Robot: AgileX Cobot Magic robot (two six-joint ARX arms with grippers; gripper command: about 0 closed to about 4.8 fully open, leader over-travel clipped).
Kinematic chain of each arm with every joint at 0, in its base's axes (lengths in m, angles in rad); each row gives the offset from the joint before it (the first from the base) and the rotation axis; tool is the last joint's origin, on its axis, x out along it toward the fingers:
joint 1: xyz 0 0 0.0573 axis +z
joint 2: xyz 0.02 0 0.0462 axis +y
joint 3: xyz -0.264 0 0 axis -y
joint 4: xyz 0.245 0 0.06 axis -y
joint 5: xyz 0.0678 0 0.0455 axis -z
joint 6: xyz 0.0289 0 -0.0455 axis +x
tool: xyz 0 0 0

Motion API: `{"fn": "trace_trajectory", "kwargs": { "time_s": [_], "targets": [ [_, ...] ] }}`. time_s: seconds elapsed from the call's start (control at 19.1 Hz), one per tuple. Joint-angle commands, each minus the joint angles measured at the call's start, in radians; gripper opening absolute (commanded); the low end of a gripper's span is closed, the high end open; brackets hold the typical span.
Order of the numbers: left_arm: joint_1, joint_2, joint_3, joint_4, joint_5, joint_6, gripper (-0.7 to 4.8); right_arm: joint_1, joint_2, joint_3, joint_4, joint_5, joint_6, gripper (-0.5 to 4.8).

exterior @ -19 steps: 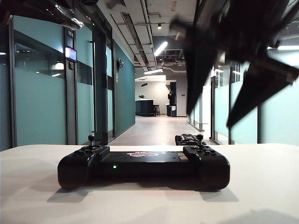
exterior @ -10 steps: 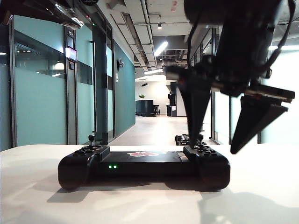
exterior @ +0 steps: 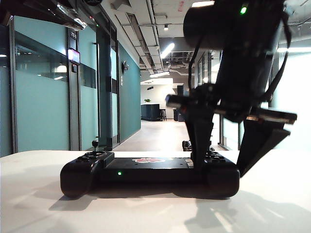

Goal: Push the left joystick on the remote control sitting on the white table forward to make the robot dog walk in a straight line until it approaches the door.

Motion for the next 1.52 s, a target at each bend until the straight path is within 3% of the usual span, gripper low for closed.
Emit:
{"fn": "trace_trajectory", "kwargs": {
  "time_s": [0.05, 0.31, 0.42, 0.79, 0.94, 1.05, 1.52],
  "targets": [
    [-0.001, -0.003, 0.006, 0.011, 0.007, 0.001, -0.05, 0.001, 0.015, 0.004, 0.016, -0.001, -0.003, 3.33],
    [-0.001, -0.003, 0.006, 0.009, 0.007, 0.000, -0.05, 0.001, 0.043, 0.004, 0.016, -0.001, -0.003, 3.31],
    [-0.001, -0.003, 0.006, 0.009, 0.007, 0.000, -0.05, 0.001, 0.042, 0.004, 0.021, -0.001, -0.003, 2.93],
    [-0.001, -0.003, 0.006, 0.009, 0.007, 0.000, -0.05, 0.001, 0.042, 0.004, 0.037, -0.002, -0.003, 2.91],
    [-0.001, -0.003, 0.005, 0.009, 0.012, 0.001, -0.05, 0.001, 0.042, 0.004, 0.033, -0.001, 0.005, 1.84],
    [-0.001, 0.003, 0.003, 0.006, 0.039, 0.005, -0.05, 0.000, 0.042, 0.004, 0.024, -0.001, 0.064, 1.75],
    [-0.001, 0.150, 0.001, -0.003, 0.051, 0.208, -0.05, -0.001, 0.043, 0.004, -0.065, 0.068, 0.111, 1.48]
  ]
}}
